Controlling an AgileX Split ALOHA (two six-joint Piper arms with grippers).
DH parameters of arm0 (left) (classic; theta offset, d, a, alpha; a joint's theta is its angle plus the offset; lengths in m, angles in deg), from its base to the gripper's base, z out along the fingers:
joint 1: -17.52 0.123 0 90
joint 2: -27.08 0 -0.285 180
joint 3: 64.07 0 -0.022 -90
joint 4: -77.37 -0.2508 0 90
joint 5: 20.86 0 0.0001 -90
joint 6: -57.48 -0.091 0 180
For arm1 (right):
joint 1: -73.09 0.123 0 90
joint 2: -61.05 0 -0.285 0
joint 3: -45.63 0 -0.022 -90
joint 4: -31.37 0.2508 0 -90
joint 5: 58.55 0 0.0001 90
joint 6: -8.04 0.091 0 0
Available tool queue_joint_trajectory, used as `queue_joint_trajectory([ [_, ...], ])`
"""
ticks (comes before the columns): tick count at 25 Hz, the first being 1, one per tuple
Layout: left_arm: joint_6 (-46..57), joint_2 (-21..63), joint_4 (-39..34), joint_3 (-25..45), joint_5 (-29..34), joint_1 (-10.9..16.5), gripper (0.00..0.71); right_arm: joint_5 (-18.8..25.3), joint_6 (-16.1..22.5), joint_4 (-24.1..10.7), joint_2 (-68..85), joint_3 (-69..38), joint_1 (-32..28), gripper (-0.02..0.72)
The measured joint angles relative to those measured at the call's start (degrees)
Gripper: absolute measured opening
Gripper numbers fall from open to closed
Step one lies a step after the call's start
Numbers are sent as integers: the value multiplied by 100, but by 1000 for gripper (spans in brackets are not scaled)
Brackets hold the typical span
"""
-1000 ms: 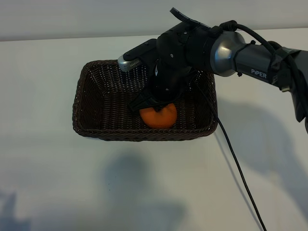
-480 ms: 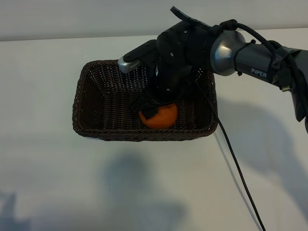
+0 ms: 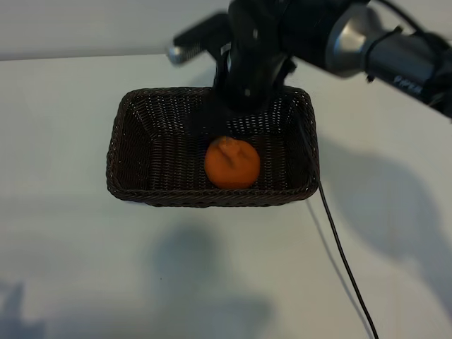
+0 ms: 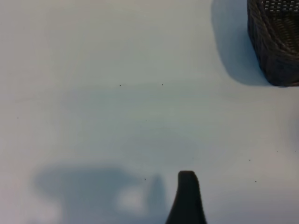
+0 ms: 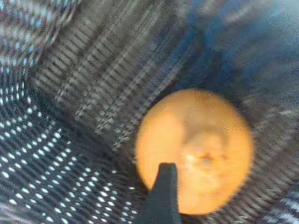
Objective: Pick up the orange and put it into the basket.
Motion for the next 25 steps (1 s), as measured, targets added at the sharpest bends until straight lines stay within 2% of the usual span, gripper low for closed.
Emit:
queue_joint_trajectory([
  [2,0,0,0,0,0,0,579,227,39,-141,35,265,-35,667],
  [6,0,0,0,0,0,0,579,477,56,-182,40,417,-280,658],
  [13,0,0,0,0,0,0,579,920,44,-194,40,428,-1343,646],
  [19,0,0,0,0,0,0,579,1078,44,-239,154,428,-2354,633],
  [25,-6,0,0,0,0,0,579,1138,-44,-246,402,435,-2720,622],
])
